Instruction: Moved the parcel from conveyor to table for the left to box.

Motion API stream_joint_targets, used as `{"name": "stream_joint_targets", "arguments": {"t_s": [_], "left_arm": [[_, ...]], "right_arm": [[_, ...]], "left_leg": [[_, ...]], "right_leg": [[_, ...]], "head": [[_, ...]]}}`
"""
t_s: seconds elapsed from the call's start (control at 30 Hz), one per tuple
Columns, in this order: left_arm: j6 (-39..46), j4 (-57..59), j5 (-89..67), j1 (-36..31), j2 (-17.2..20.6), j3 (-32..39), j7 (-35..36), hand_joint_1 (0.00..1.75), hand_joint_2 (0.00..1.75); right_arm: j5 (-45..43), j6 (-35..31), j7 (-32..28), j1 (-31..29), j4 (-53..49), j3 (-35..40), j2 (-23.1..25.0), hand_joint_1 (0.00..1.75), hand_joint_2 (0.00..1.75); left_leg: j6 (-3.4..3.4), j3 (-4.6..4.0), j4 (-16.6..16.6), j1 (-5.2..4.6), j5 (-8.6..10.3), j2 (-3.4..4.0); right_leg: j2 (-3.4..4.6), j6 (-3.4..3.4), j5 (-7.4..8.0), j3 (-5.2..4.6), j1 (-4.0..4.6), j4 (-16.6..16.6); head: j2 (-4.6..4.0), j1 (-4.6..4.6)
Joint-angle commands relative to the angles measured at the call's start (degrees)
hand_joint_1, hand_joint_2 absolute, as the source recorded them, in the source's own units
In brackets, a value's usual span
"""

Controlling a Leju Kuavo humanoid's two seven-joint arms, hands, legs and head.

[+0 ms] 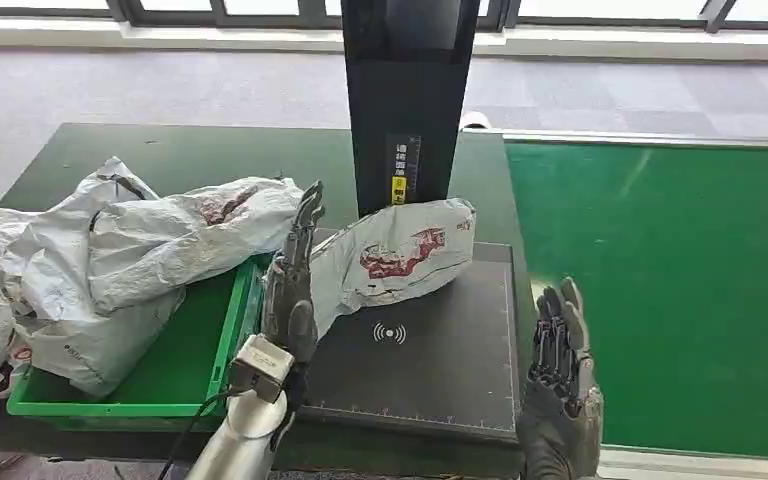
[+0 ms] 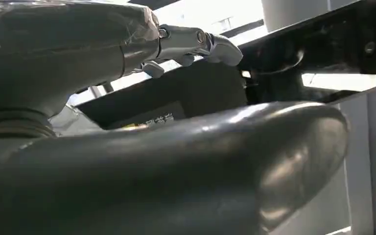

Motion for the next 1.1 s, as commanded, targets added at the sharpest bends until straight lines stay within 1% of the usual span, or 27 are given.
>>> {"name": "stream_joint_targets", "arguments": {"t_s": [0.03,0.07,0.13,0.17,0.2,0.23,0.27,0.3,0.33,0.37,0.43,0.5,0.53,0.57,0.63,0.73,0.77,0.8,0.83,0.87,0.9,0.97,1.03,1.1], "left_arm": [[10.08,21.79,-11.05,-10.70,0.08,-2.15,4.79,0.00,0.00],[10.90,29.70,-12.24,-14.38,-0.15,-1.06,6.01,0.00,0.00],[12.29,39.64,-13.16,-19.31,-0.27,1.26,5.53,0.00,0.00],[14.04,44.08,-14.48,-21.70,-0.13,2.21,6.32,0.00,0.00],[13.11,46.66,-14.47,-23.15,-0.13,3.17,5.83,0.00,0.00],[12.66,47.58,-14.29,-23.93,0.13,3.70,5.30,0.00,1.75],[15.56,49.72,-15.82,-25.46,0.45,4.36,6.84,0.00,0.00],[18.61,51.72,-18.92,-27.02,0.91,3.93,10.17,0.00,0.00],[19.94,52.56,-20.81,-28.01,1.46,3.26,12.15,0.00,1.75],[21.99,53.55,-23.41,-28.95,1.85,2.58,14.91,0.00,1.75],[21.76,53.69,-23.62,-29.19,1.94,2.84,14.96,0.00,1.75],[24.47,55.30,-30.87,-30.56,2.90,2.73,22.89,0.00,1.75],[24.99,55.54,-31.55,-31.18,3.62,3.87,24.07,0.00,1.75],[27.22,56.81,-36.21,-32.48,5.18,2.97,29.59,0.00,1.75],[26.10,57.73,-42.02,-33.53,7.39,1.53,35.29,0.00,1.75],[25.88,57.42,-42.48,-33.33,7.55,2.14,35.04,0.00,1.75],[25.45,58.05,-46.37,-33.48,7.58,1.02,38.40,0.00,1.75],[22.40,58.96,-50.73,-33.82,7.89,-0.81,42.20,0.00,1.75],[20.61,58.53,-53.09,-33.45,7.97,-1.36,44.45,0.00,1.75],[19.97,58.36,-53.85,-33.12,7.92,-1.57,43.94,0.00,1.75],[19.38,57.97,-55.84,-32.75,7.78,-2.20,44.25,0.47,1.75],[19.55,57.39,-55.91,-32.33,7.28,-1.41,43.51,0.47,1.75],[19.55,57.39,-55.91,-32.33,7.28,-1.41,43.51,0.47,1.75],[19.55,57.39,-55.91,-32.33,7.28,-1.41,43.51,0.47,1.75]], "right_arm": [[-4.91,4.52,-1.19,-7.90,4.21,5.23,-3.62,0.00,0.00],[-5.85,5.65,-2.00,-9.92,5.93,5.09,-3.22,0.00,0.00],[-6.71,6.61,-2.87,-11.68,7.34,4.82,-2.85,0.00,0.00],[-7.24,7.17,-3.04,-12.35,7.86,4.89,-2.94,0.00,1.75],[-7.40,7.56,-2.64,-12.48,8.18,4.92,-3.04,0.00,1.75],[-7.55,7.77,-2.50,-12.70,8.65,4.83,-3.08,0.00,1.75],[-8.16,8.10,-2.53,-12.81,9.28,4.67,-3.06,0.00,1.75],[-8.46,8.42,-2.83,-12.86,9.60,4.73,-3.03,0.00,1.75],[-8.47,8.57,-2.95,-12.92,9.75,4.88,-3.05,0.00,1.75],[-8.46,8.69,-3.08,-13.02,9.87,5.07,-3.03,0.00,1.75],[-8.43,8.62,-3.10,-13.08,9.87,5.16,-2.97,0.00,1.75],[-8.42,9.38,-2.95,-13.83,9.98,6.02,-3.35,0.00,1.75],[-8.51,9.61,-2.97,-14.09,10.17,6.21,-3.51,0.00,1.75],[-9.24,10.61,-3.17,-14.57,10.53,6.43,-3.63,0.00,1.75],[-9.75,11.67,-3.35,-15.30,11.09,6.11,-3.46,0.00,1.75],[-9.80,11.88,-3.38,-15.37,11.20,5.91,-3.28,0.00,1.75],[-9.78,12.32,-3.51,-15.41,11.12,5.75,-3.24,0.00,1.75],[-9.74,12.61,-3.68,-15.38,11.05,5.63,-3.22,0.00,1.75],[-9.67,12.66,-3.76,-15.24,10.91,5.38,-3.14,0.00,1.75],[-9.61,12.58,-3.77,-15.17,10.79,5.24,-3.11,0.00,1.75],[-9.48,12.41,-3.82,-15.05,10.49,5.11,-3.06,0.00,1.75],[-9.39,12.23,-3.85,-14.95,10.19,5.04,-3.07,0.00,1.75],[-9.39,12.23,-3.85,-14.95,10.19,5.04,-3.07,0.00,1.75],[-9.39,12.23,-3.85,-14.95,10.19,5.04,-3.07,0.00,1.75]], "left_leg": [[0.02,0.04,-0.11,0.00,0.07,-0.08],[0.01,0.04,-0.07,0.04,0.07,-0.06],[0.01,0.09,-0.13,0.03,0.13,-0.09],[0.02,0.08,-0.20,0.02,0.21,-0.08],[0.01,0.09,-0.13,0.04,0.16,-0.06],[0.02,0.08,-0.10,0.02,0.19,-0.05],[0.01,0.04,-0.18,0.04,0.29,-0.01],[0.05,0.03,-0.09,0.03,0.23,0.02],[0.01,0.04,-0.19,0.03,0.34,0.05],[-0.01,0.00,-0.07,0.05,0.26,0.02],[0.00,-0.03,-0.10,0.05,0.30,0.05],[0.00,-0.02,-0.13,0.05,0.31,0.09],[0.00,-0.03,-0.05,0.05,0.25,0.05],[-0.01,-0.05,-0.10,0.06,0.30,0.11],[-0.01,-0.08,-0.07,0.07,0.29,0.18],[-0.02,-0.11,-0.13,0.06,0.32,0.22],[-0.01,-0.15,-0.04,0.07,0.28,0.09],[-0.02,-0.16,-0.09,0.05,0.33,0.10],[-0.02,-0.18,-0.12,0.04,0.36,0.03],[-0.02,-0.16,-0.18,0.07,0.40,0.00],[-0.02,-0.15,-0.25,0.06,0.44,0.00],[-0.03,-0.14,-0.19,0.03,0.38,0.09],[-0.03,-0.22,-0.05,0.04,0.32,-0.08],[-0.03,-0.21,-0.14,0.04,0.38,-0.10]], "right_leg": [[-0.09,-0.04,0.05,0.07,0.01,-0.11],[-0.06,-0.03,0.08,0.08,0.05,-0.12],[-0.09,-0.03,0.12,0.15,0.04,-0.15],[-0.07,-0.04,0.20,0.12,0.04,-0.22],[-0.06,-0.04,0.15,0.14,0.05,-0.16],[-0.05,-0.04,0.15,0.11,0.03,-0.11],[-0.02,-0.06,0.26,0.06,0.05,-0.18],[0.01,-0.03,0.22,0.05,0.04,-0.09],[0.04,-0.06,0.32,0.05,0.04,-0.17],[0.03,-0.08,0.26,0.02,0.06,-0.04],[0.06,-0.09,0.29,-0.02,0.06,-0.06],[0.09,-0.10,0.29,-0.02,0.06,-0.06],[0.06,-0.08,0.23,-0.01,0.06,0.01],[0.12,-0.10,0.29,-0.04,0.07,-0.05],[0.19,-0.10,0.30,-0.09,0.08,0.00],[0.24,-0.11,0.34,-0.16,0.07,-0.01],[0.11,-0.09,0.26,-0.15,0.08,0.05],[0.11,-0.10,0.29,-0.18,0.06,0.04],[0.05,-0.10,0.30,-0.19,0.06,0.00],[0.01,-0.11,0.34,-0.14,0.09,-0.08],[0.01,-0.12,0.38,-0.13,0.08,-0.15],[0.10,-0.11,0.34,-0.18,0.05,-0.05],[-0.05,-0.08,0.23,-0.19,0.05,0.06],[-0.08,-0.10,0.28,-0.18,0.05,-0.01]], "head": [[0.00,0.02],[0.00,0.02],[0.00,0.00],[0.00,0.00],[0.00,0.00],[0.00,0.00],[0.00,0.00],[0.00,0.00],[0.00,0.00],[0.00,0.00],[0.00,0.00],[0.00,0.00],[0.00,0.00],[0.00,0.00],[0.00,0.00],[0.00,0.00],[0.00,0.00],[0.00,0.00],[0.00,0.00],[0.00,0.00],[0.00,0.00],[0.00,0.00],[0.00,0.00],[0.00,0.00]]}}
